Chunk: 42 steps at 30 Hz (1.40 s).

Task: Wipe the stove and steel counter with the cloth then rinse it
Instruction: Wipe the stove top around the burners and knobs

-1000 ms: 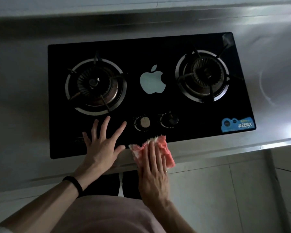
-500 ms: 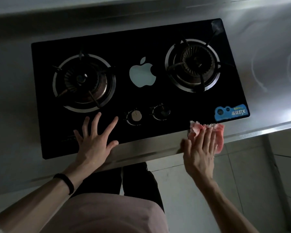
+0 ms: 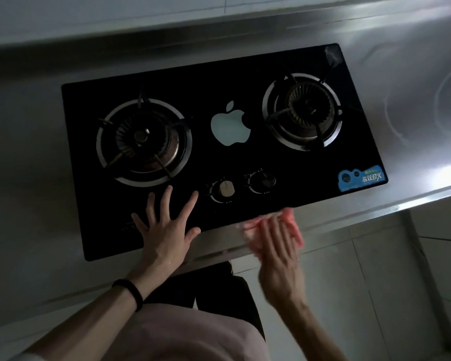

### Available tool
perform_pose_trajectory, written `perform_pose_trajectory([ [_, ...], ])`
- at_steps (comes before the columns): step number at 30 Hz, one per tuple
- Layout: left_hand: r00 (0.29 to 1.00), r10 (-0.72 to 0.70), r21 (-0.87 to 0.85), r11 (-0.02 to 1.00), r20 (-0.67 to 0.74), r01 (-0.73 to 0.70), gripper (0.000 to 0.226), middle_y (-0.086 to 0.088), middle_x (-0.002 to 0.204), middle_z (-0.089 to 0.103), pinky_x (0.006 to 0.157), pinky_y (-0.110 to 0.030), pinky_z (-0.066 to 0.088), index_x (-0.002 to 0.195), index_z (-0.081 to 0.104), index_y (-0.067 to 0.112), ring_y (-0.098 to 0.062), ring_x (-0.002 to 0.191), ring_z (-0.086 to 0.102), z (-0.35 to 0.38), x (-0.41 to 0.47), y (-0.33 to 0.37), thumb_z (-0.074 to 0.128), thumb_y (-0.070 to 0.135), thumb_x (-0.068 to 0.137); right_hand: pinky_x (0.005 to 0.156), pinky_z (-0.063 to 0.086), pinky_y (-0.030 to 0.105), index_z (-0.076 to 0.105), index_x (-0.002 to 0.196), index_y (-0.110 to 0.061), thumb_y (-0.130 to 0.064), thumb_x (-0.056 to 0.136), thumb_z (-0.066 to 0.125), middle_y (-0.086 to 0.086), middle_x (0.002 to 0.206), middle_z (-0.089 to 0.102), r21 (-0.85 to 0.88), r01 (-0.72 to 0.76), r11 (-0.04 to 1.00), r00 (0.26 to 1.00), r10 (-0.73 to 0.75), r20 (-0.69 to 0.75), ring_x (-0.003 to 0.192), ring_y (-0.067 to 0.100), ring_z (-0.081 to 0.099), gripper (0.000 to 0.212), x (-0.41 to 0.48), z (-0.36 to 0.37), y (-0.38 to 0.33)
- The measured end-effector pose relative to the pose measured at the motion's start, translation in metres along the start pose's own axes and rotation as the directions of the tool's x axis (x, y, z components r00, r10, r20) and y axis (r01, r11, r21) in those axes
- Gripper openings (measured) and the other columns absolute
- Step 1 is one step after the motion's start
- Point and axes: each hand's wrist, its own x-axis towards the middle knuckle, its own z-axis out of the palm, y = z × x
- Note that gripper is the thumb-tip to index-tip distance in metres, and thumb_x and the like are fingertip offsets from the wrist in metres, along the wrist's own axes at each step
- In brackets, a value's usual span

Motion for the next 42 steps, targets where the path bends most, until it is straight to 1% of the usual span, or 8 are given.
perform_pose_trajectory([
  [12,1.000,0.012,-0.040,0.999,0.024,-0.011,0.092,-0.003,0.173,-0.008,0.115,-0.085,0.006,0.160,0.009,0.057,-0.043,0.158,-0.010,0.003,0.000,-0.001,0.070,0.050,0.093,0.114,0.047,0.054,0.067,0.138,-0.015,0.002,0.094,0.068,0.010,0.145,0.063,0.101,-0.365,0.925,0.890,0.379,-0.253,0.141,0.031,0.054,0.047,0.043,-0.031,-0.037],
  [17,0.999,0.049,-0.064,0.997,0.021,-0.048,0.089,-0.003,0.173,-0.016,0.114,-0.083,-0.002,0.160,0.002,0.057,-0.043,0.157,-0.018,0.003,-0.001,-0.005,0.064,0.049,0.098,0.049,0.048,0.006,0.076,0.120,-0.026,-0.003,0.095,0.069,0.008,0.109,0.081,0.524,-0.470,0.711,0.755,0.631,-0.178,0.057,-0.012,0.063,0.035,0.046,-0.042,-0.047],
  [23,0.998,0.055,-0.084,0.995,0.015,-0.054,0.088,-0.002,0.173,-0.016,0.115,-0.082,-0.005,0.159,-0.001,0.059,-0.042,0.157,-0.021,0.005,0.000,-0.006,0.062,0.048,0.099,0.107,0.048,0.037,0.063,0.142,-0.022,-0.021,0.104,0.063,0.004,0.152,0.056,0.290,-0.355,0.889,0.886,0.419,-0.200,0.133,0.019,0.055,0.038,0.039,-0.025,-0.073],
  [28,0.999,0.046,-0.077,0.996,0.022,-0.044,0.091,-0.004,0.174,-0.010,0.114,-0.084,0.000,0.160,0.007,0.057,-0.044,0.157,-0.014,0.007,0.002,-0.008,0.069,0.052,0.093,0.104,0.055,0.060,0.044,0.158,-0.014,-0.010,0.094,0.076,0.016,0.166,0.037,-0.020,-0.151,0.988,0.975,0.146,-0.170,0.157,0.032,0.027,0.071,0.021,0.001,-0.076],
  [32,0.999,0.036,-0.068,0.997,-0.003,-0.036,0.098,-0.006,0.174,0.002,0.110,-0.085,0.006,0.160,0.015,0.056,-0.046,0.157,-0.002,0.012,0.002,-0.010,0.078,0.051,0.084,0.076,0.067,0.049,0.047,0.156,-0.016,0.014,0.091,0.066,0.002,0.165,0.038,0.130,-0.275,0.953,0.954,0.287,-0.090,0.144,0.032,0.051,0.074,0.013,-0.007,-0.066],
  [37,0.999,0.034,-0.035,0.999,-0.039,-0.036,0.098,-0.011,0.172,0.017,0.107,-0.087,0.013,0.159,0.030,0.050,-0.051,0.155,0.013,0.011,0.001,-0.007,0.085,0.048,0.079,0.057,0.061,0.036,0.065,0.139,-0.034,-0.002,0.100,0.059,0.005,0.103,0.082,0.318,-0.363,0.876,0.905,0.412,-0.102,0.062,0.017,0.069,0.050,0.021,-0.046,-0.030],
  [40,0.998,-0.017,-0.036,0.999,-0.057,0.015,0.098,-0.010,0.174,0.016,0.111,-0.085,0.010,0.160,0.025,0.049,-0.051,0.157,0.011,0.007,0.000,0.001,0.084,0.046,0.081,0.060,0.057,0.027,0.061,0.138,-0.047,-0.018,0.106,0.055,-0.004,0.113,0.078,0.374,-0.128,0.919,0.944,0.229,-0.239,0.079,0.006,0.069,0.044,0.040,-0.065,-0.055],
  [42,0.998,-0.050,-0.019,0.999,-0.038,0.050,0.098,-0.004,0.176,-0.002,0.117,-0.081,0.004,0.158,0.003,0.053,-0.045,0.159,-0.007,0.008,0.002,0.002,0.072,0.053,0.089,0.100,0.057,0.031,0.055,0.149,-0.034,-0.022,0.109,0.054,-0.006,0.153,0.055,0.255,0.094,0.962,0.980,-0.044,-0.196,0.135,0.006,0.056,0.042,0.049,-0.058,-0.075],
])
